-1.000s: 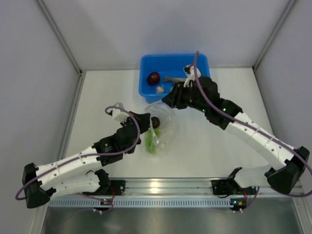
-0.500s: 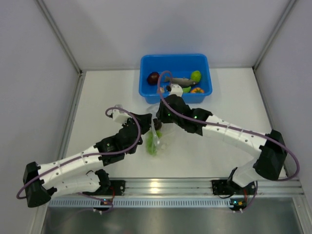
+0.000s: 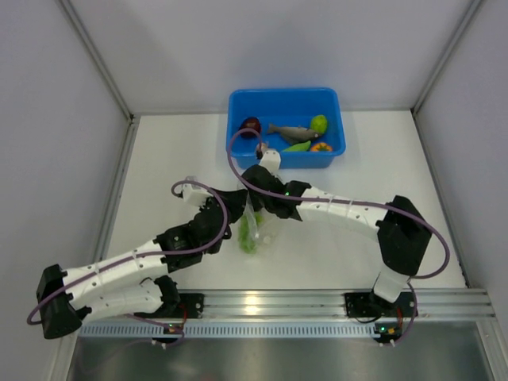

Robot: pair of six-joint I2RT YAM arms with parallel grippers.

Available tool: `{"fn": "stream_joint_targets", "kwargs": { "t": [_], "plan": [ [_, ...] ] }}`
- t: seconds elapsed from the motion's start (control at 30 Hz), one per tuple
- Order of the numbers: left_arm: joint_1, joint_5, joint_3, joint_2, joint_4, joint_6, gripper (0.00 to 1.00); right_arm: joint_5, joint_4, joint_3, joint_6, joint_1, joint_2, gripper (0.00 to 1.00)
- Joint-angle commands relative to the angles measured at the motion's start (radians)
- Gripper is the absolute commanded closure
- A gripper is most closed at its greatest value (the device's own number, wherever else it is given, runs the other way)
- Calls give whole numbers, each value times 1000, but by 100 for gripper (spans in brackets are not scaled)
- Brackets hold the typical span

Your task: Open the zip-top bag and remove the fake food

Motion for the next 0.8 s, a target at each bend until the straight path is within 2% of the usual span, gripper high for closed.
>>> {"fn": "stream_joint_targets", "kwargs": {
  "t": [0.0, 0.27, 0.53, 0.67, 0.77],
  "plan": [
    [-1, 13, -16, -25, 37, -38, 100, 9, 102, 41, 19, 10, 69, 74],
    [-1, 22, -19, -41, 38, -27, 100, 24, 179, 31, 16, 12, 164, 69],
    [-1, 22, -23, -39, 38, -24, 100, 60, 174, 14, 4, 10, 209, 59],
    [-1, 25, -28, -35, 37, -24, 100, 65, 159, 27, 4, 4, 247, 59],
    [-1, 11, -39, -41, 35, -13, 100, 68, 191, -32, 28, 6, 216, 59]
  ]
}}
